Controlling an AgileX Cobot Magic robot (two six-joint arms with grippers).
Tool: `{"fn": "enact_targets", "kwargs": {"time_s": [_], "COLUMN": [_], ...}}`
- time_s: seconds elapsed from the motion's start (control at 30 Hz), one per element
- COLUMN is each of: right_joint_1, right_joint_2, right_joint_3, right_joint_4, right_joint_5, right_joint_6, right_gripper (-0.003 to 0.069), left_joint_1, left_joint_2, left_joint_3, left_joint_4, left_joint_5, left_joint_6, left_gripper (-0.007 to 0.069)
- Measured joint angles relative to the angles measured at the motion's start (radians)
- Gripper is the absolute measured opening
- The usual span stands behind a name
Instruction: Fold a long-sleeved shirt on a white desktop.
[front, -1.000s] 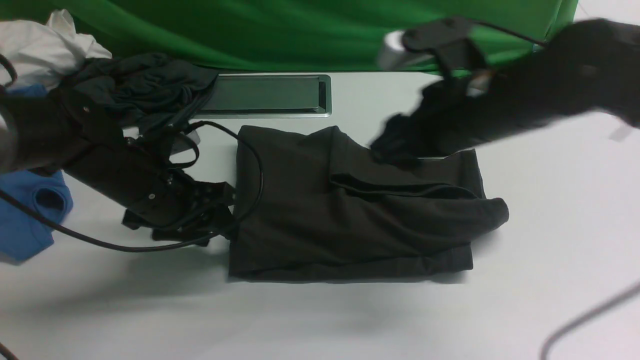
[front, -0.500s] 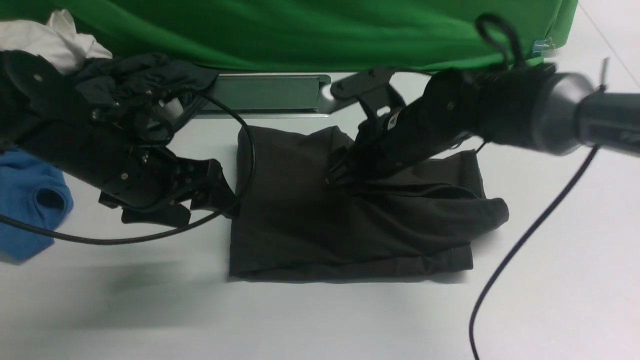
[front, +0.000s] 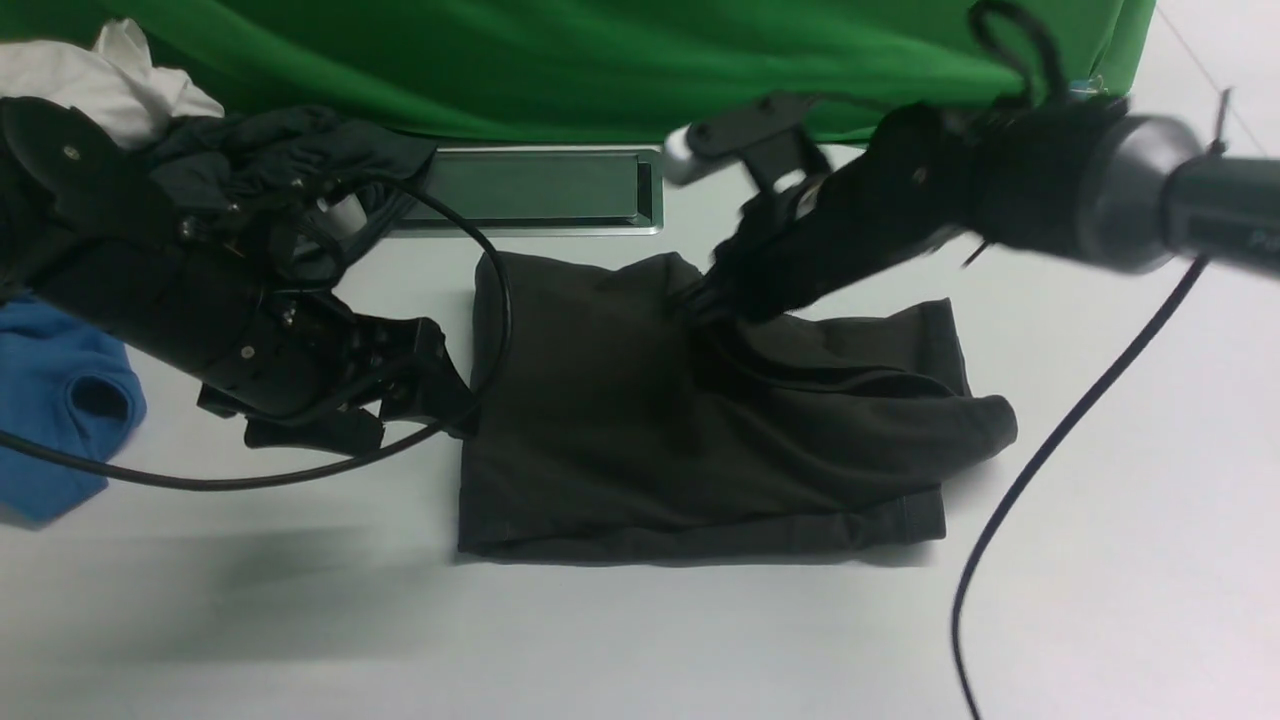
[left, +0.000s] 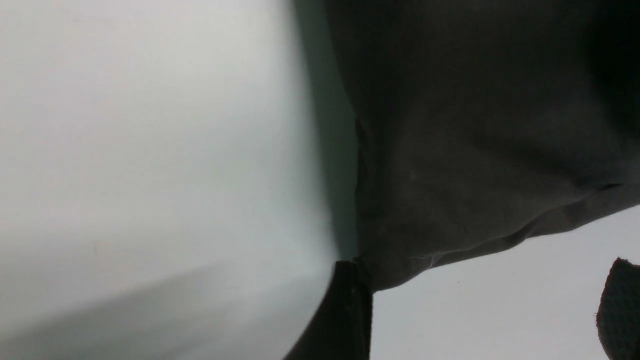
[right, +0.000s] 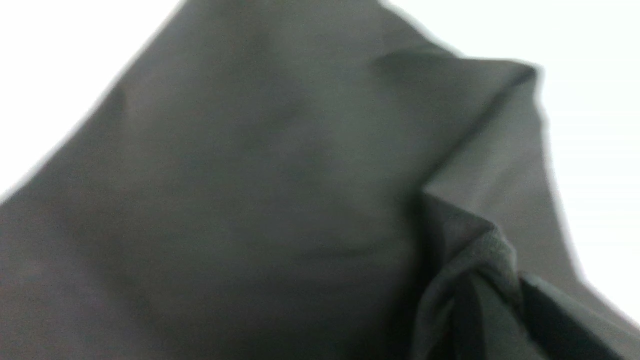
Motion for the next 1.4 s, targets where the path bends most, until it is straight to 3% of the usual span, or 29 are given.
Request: {"fn": "enact_targets", "kwargs": {"time_s": [0.27, 0.5, 0.57, 0.73, 0.87, 1.0, 1.13, 1.37, 1.4], "right_joint_1": [-0.149, -0.265, -0.305, -0.369, -0.39, -0.384, -0.358, -0.287, -0.277], "right_joint_2": [-0.021, -0.03, -0.064, -0.191, -0.322, -0.513, -0.7, -1.054, -1.157], "right_joint_3": [-0.026, -0.026, -0.026, -0.026, -0.026, 0.018, 0.147, 0.492, 0.582], "right_joint_4": [-0.086, -0.096, -0.096, -0.101, -0.103, -0.103, -0.103, -0.103, -0.101], "right_joint_5": [0.016, 0.04, 0.08, 0.165, 0.259, 0.34, 0.313, 0.094, 0.018], "right_joint_6": [0.0, 0.011, 0.023, 0.069, 0.101, 0.176, 0.218, 0.237, 0.237], "right_gripper": [0.005, 0.0253, 0.0353, 0.0394, 0.0356, 0.0183, 0.0047, 0.0019, 0.0019], "left_joint_1": [0.0, 0.0, 0.0, 0.0, 0.0, -0.038, -0.124, -0.207, -0.212], "left_joint_2": [0.0, 0.0, -0.003, -0.031, -0.063, -0.117, -0.18, -0.35, -0.407], "left_joint_3": [0.0, 0.0, 0.0, 0.0, 0.0, 0.0, 0.0, 0.035, 0.066], "left_joint_4": [0.0, -0.005, -0.016, -0.078, -0.2, -0.363, -0.392, -0.377, -0.366], "left_joint_5": [0.006, 0.022, 0.044, 0.058, 0.075, 0.143, 0.177, 0.212, 0.198], "left_joint_6": [0.0, 0.001, 0.001, 0.033, 0.111, 0.248, 0.293, 0.252, 0.217], "left_gripper": [0.0624, 0.0616, 0.0614, 0.0601, 0.0587, 0.0556, 0.05, 0.0305, 0.0239]}}
